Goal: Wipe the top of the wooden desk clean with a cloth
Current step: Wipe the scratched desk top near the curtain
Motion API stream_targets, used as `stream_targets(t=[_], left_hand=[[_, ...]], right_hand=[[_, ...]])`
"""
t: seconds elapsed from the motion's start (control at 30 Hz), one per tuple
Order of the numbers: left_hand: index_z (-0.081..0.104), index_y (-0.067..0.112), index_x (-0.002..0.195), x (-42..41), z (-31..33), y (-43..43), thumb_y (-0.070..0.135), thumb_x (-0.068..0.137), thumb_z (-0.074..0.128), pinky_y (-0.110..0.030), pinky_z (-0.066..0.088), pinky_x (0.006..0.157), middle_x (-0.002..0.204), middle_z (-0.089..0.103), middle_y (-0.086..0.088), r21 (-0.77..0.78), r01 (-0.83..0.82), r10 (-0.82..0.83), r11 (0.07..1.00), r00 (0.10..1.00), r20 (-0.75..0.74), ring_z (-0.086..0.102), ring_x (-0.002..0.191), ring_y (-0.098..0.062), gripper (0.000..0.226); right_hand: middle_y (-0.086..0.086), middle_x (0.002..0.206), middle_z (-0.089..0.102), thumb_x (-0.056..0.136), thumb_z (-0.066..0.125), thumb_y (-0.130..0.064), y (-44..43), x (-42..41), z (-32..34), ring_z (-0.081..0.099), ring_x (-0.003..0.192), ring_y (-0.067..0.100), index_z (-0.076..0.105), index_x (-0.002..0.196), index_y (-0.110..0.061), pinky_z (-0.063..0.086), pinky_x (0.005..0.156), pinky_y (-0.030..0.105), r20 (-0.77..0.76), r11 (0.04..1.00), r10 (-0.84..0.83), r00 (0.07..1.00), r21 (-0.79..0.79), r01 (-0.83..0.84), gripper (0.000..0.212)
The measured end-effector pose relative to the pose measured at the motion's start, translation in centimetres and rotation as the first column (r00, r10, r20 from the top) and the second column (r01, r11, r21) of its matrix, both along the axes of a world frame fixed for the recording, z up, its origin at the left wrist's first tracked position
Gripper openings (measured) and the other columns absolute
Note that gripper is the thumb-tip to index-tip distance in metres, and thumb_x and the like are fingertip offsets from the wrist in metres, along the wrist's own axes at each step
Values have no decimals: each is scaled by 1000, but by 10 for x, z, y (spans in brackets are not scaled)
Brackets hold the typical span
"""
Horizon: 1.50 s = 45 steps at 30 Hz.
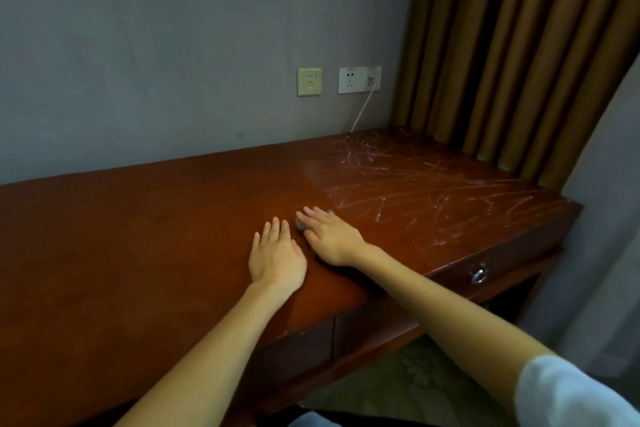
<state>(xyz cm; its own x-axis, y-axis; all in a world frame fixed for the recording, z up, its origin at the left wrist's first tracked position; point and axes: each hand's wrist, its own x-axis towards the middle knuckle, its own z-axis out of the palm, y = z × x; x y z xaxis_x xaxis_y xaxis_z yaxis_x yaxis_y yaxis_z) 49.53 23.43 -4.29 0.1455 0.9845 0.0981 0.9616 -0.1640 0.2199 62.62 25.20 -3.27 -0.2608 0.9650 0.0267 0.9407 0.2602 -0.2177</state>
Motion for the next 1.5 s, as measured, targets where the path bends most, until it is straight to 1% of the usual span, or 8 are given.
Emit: stream_targets(t=[0.13,0.3,0.5,0.7,0.93,1.17,1.4,1.5], left_hand=[[6,16,154,-7,-1,16,32,104,16,-35,3,122,161,1,-3,-17,-7,7,1000,1000,0,-1,148,-17,53],[3,17,154,-14,-1,39,32,104,15,-36,2,122,161,-3,-3,-37,20,-21,999,999,-27,-3,148,-17,53],[2,18,154,-11,-1,64,33,103,15,-38,2,122,161,-4,-3,-45,15,-16,999,999,-37,-3,148,-19,54],[4,17,154,-10,-1,75,31,103,13,-37,2,121,161,-2,-2,-33,23,-24,999,999,-21,-2,148,-17,53],[8,20,154,-19,-1,89,31,104,15,-34,3,121,161,2,1,-10,50,-50,999,999,5,0,148,-14,52],[5,21,154,-25,0,104,32,104,15,-35,2,122,161,-2,0,-19,46,-46,999,999,3,-3,148,-16,52],[3,21,154,-18,-2,119,33,103,14,-38,3,122,161,-3,-2,-21,-11,10,1000,1000,-12,-3,148,-18,54],[5,21,154,-17,-2,121,33,103,13,-37,2,121,161,-1,-1,-14,-22,22,1000,1000,-8,-2,148,-17,53]], right_hand=[[3,160,11,103,20,-32,23,40,7,7,148,18,15,152,-20,3,118,33,12,994,-109,994,-16,109,50],[2,160,8,104,21,-31,-21,100,1,3,148,15,12,152,-21,-1,118,31,7,968,-252,968,-4,252,50],[-5,160,3,103,20,-37,-75,61,-2,-3,147,10,7,152,-26,-9,115,24,37,984,-166,985,69,164,52],[-2,160,10,103,24,-31,-11,-9,-4,2,148,12,15,152,-23,-5,118,28,-5,997,-1,1000,73,2,51],[4,160,12,103,22,-31,97,9,0,7,148,18,15,152,-19,2,119,34,17,996,-94,995,3,94,51],[2,160,8,104,22,-31,50,80,6,3,148,14,11,152,-20,-2,117,29,31,972,-233,972,-8,234,51],[-6,159,4,93,13,-42,2,37,2,-3,147,7,7,151,-26,-9,116,23,53,999,2,999,39,-4,61],[-4,160,7,102,22,-34,32,8,1,0,147,9,11,151,-25,-6,118,27,24,993,105,994,45,-106,52]])
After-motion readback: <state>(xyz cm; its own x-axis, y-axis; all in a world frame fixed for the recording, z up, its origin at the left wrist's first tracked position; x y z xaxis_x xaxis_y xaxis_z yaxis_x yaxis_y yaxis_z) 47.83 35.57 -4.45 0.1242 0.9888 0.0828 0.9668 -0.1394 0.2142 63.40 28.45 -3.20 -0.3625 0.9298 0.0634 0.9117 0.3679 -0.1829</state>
